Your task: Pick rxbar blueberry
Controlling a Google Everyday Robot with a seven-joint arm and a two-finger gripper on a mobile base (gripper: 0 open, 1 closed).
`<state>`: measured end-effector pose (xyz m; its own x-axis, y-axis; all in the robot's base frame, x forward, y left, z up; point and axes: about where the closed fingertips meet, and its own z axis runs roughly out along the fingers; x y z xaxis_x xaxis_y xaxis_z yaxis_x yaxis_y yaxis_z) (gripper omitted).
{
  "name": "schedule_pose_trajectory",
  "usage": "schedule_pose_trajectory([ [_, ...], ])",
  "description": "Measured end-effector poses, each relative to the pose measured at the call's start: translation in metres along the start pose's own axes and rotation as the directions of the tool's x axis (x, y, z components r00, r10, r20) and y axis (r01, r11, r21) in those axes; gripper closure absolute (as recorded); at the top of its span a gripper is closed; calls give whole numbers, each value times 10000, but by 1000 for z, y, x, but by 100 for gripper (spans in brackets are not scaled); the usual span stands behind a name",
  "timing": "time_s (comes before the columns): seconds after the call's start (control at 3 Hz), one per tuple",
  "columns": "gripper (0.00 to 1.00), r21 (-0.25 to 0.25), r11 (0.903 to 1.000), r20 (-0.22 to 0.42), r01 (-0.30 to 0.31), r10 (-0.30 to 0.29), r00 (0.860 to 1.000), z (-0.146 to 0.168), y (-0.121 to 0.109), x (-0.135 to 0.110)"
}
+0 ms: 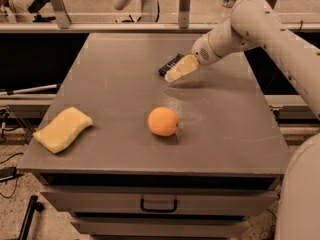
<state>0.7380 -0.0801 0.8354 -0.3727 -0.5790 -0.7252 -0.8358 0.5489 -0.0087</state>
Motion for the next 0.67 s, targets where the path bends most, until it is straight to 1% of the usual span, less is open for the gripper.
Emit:
schedule_pose_trajectory([
  [0.33,13,-45,10000,-16,2,-2,10000,3,1,0],
  [0.67,37,-95,10000,-34,5,-5,10000,6,2,1],
])
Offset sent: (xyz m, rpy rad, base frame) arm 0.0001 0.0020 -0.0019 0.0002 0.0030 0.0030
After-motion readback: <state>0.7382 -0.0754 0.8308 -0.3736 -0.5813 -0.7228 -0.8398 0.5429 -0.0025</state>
